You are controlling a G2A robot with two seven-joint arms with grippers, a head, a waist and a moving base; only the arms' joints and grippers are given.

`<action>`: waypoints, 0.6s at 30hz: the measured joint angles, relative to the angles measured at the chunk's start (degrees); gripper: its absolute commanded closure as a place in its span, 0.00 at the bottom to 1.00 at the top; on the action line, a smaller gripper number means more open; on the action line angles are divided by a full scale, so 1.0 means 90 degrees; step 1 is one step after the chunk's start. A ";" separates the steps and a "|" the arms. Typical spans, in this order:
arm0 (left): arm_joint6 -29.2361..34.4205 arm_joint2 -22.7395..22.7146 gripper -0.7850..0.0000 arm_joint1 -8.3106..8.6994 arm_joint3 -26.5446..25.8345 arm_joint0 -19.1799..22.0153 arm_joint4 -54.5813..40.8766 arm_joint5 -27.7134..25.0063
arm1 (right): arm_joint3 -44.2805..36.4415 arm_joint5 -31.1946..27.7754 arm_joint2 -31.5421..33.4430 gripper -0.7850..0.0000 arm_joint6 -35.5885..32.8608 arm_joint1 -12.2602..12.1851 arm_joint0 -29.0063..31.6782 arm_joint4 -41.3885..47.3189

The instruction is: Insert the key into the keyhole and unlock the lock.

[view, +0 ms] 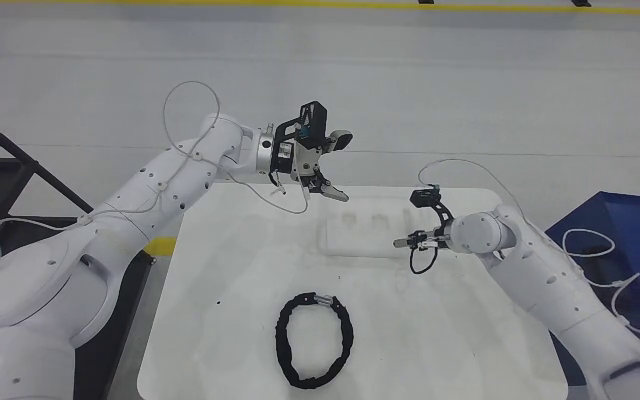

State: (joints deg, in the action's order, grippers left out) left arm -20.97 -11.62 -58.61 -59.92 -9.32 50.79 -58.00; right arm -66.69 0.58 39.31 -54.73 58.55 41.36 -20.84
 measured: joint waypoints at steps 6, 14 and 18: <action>0.0000 0.0000 0.00 0.0000 0.0000 0.0000 0.0000 0.0000 | 0.0336 -0.0166 -0.0029 0.16 0.0105 0.0123 -0.0040 0.0173; 0.0000 0.0000 0.00 0.0000 0.0000 0.0000 0.0000 0.0000 | 0.0447 -0.0010 -0.0005 0.55 0.0126 0.0199 -0.0066 0.0047; 0.0000 0.0000 0.00 0.0000 0.0000 0.0000 0.0000 0.0000 | 0.0438 0.0052 0.0045 0.57 0.0076 0.0210 -0.0038 -0.0019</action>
State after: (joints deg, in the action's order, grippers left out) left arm -20.97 -11.62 -58.61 -59.92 -9.32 50.79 -58.00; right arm -62.75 1.05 39.72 -54.05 60.45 41.02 -21.01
